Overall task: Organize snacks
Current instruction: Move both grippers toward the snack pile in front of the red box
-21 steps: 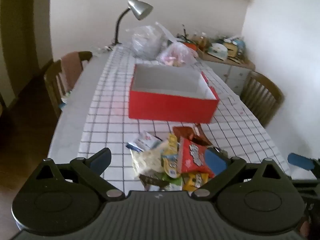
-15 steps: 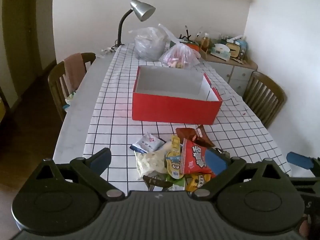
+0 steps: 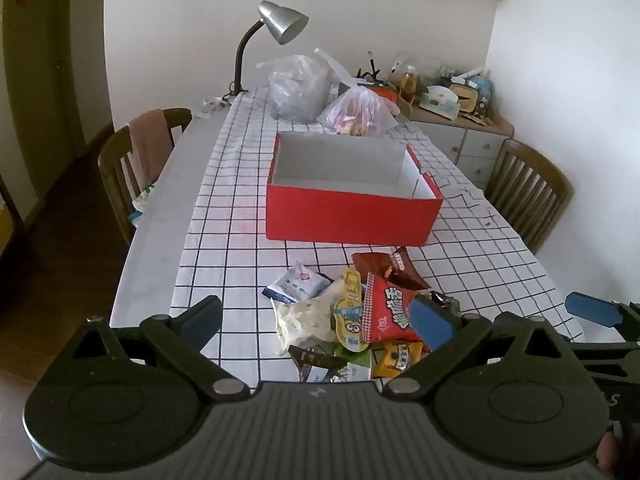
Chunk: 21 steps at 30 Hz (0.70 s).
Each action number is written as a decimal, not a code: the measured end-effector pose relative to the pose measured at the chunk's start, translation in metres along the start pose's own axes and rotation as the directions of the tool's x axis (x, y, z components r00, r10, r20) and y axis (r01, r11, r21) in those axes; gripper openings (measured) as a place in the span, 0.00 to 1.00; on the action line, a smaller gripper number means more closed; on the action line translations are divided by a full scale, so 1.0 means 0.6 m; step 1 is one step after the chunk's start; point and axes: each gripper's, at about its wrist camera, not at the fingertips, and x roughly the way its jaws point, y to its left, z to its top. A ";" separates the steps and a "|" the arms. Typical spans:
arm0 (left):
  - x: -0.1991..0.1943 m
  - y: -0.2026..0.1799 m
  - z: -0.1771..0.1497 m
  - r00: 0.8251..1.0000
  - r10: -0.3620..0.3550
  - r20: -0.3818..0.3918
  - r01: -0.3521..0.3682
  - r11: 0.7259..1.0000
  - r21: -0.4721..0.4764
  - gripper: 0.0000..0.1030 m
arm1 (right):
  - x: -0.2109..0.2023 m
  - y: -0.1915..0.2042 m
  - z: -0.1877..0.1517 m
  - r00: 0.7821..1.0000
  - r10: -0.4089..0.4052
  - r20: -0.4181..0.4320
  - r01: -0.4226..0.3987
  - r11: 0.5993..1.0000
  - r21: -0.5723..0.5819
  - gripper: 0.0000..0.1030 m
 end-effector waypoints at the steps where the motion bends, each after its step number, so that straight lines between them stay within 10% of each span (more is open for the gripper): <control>1: -0.002 -0.001 -0.001 1.000 0.000 0.002 0.000 1.000 0.002 0.98 | -0.001 0.001 0.000 1.000 -0.001 0.003 0.001 1.000 -0.002 1.00; 21: -0.024 -0.020 -0.006 1.000 -0.004 0.021 0.004 1.000 0.011 0.98 | -0.020 -0.011 -0.004 0.999 -0.033 0.016 0.033 0.999 0.024 1.00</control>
